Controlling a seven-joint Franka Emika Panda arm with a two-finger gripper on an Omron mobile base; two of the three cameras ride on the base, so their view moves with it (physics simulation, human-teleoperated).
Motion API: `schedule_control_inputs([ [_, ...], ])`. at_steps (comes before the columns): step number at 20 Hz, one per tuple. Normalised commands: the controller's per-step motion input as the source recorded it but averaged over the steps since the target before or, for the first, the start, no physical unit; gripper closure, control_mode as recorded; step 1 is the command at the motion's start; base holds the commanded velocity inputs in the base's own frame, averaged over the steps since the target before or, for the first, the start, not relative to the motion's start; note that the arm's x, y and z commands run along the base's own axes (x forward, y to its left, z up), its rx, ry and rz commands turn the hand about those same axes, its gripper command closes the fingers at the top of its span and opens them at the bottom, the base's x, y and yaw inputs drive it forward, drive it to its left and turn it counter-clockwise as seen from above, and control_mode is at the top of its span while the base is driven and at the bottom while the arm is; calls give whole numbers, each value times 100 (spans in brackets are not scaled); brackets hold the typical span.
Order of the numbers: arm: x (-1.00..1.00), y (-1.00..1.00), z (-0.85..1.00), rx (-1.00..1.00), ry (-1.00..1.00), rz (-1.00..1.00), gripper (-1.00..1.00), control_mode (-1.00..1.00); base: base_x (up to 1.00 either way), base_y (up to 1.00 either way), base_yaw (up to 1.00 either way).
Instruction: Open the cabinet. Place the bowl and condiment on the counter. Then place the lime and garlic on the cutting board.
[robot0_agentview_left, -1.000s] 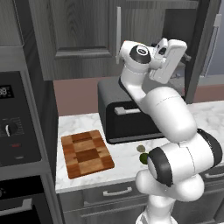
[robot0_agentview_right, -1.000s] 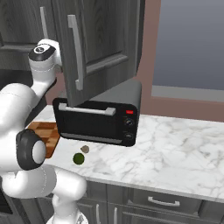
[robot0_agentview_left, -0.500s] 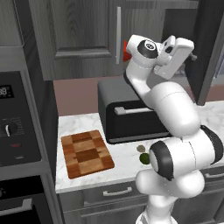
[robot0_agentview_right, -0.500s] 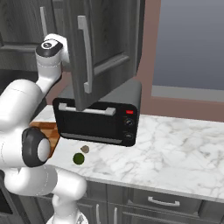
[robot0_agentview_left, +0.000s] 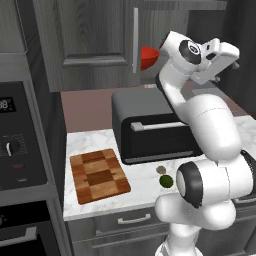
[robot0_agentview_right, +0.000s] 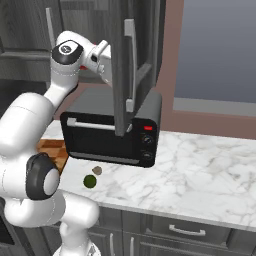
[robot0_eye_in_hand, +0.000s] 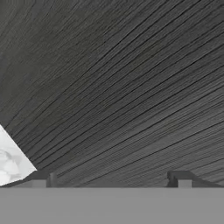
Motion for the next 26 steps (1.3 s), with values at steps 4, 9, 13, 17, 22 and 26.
schedule_control_inputs([
  [4,0,-41,0,5,-18,7,-100,-100,0,0,0],
  [9,1,-37,0,5,-19,7,-100,-100,0,0,0],
  [13,1,-34,0,7,-18,7,-100,-100,0,0,0],
  [17,-11,4,0,4,-20,9,-100,-100,0,0,0],
  [22,-17,45,0,0,-17,9,-100,-100,0,0,0],
  [26,-13,56,0,0,-14,11,-100,-100,0,0,0],
])
